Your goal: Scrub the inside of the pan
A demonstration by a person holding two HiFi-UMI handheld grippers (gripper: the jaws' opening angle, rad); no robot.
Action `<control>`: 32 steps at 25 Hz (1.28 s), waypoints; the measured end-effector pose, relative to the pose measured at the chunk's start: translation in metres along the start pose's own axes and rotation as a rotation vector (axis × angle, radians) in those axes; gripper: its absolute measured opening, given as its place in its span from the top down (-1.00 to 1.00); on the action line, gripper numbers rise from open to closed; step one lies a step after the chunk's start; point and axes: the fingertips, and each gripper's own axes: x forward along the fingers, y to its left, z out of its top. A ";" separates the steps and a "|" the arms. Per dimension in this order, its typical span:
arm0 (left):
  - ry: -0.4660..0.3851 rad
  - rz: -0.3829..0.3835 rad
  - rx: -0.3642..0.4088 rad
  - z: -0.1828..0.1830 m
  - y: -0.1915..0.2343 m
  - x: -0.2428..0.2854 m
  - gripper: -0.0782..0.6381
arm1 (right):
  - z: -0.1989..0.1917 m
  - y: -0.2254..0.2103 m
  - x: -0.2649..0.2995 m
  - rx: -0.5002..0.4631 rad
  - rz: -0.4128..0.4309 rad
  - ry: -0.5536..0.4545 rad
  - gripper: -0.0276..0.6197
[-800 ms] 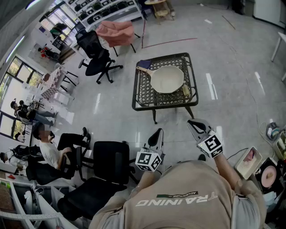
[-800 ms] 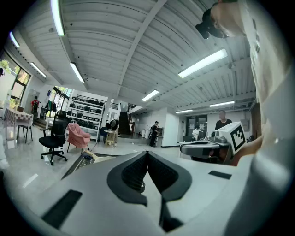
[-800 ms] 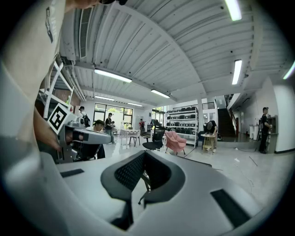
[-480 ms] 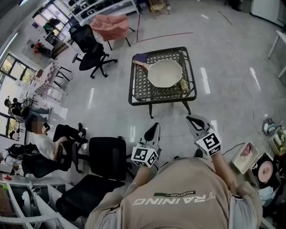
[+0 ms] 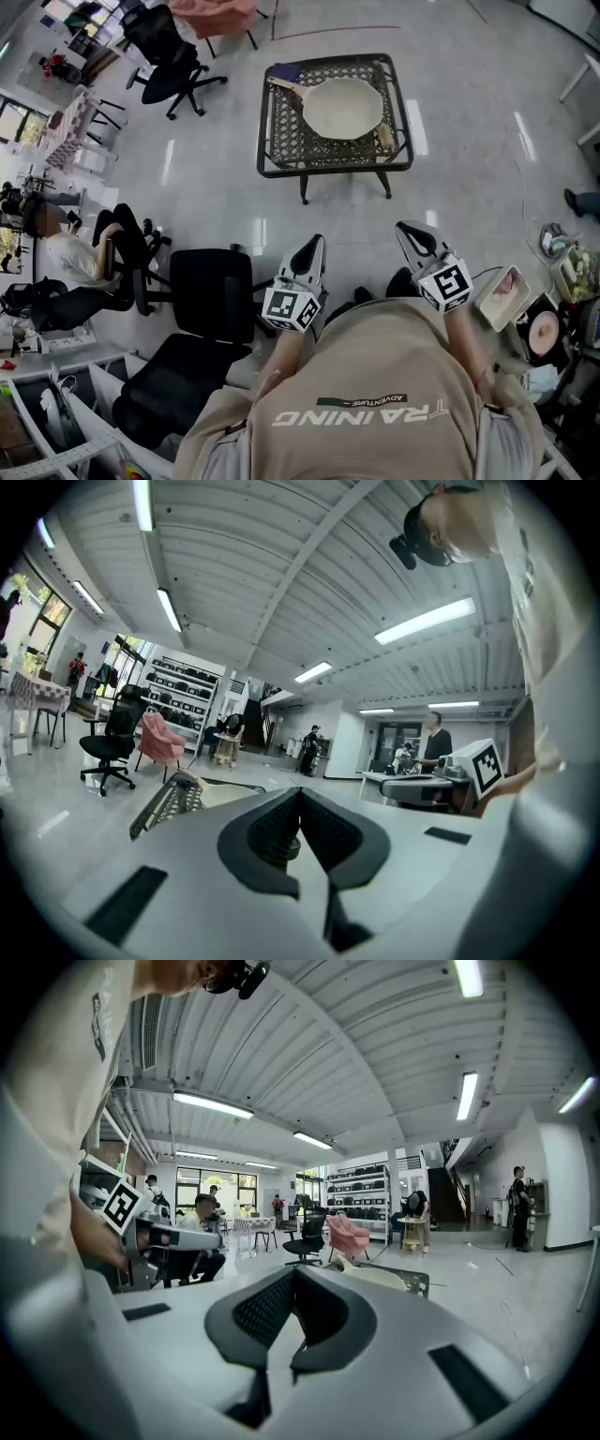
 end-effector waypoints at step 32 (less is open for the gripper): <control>0.011 0.089 0.068 0.042 0.031 0.193 0.73 | 0.003 -0.183 0.105 0.004 0.067 -0.062 0.86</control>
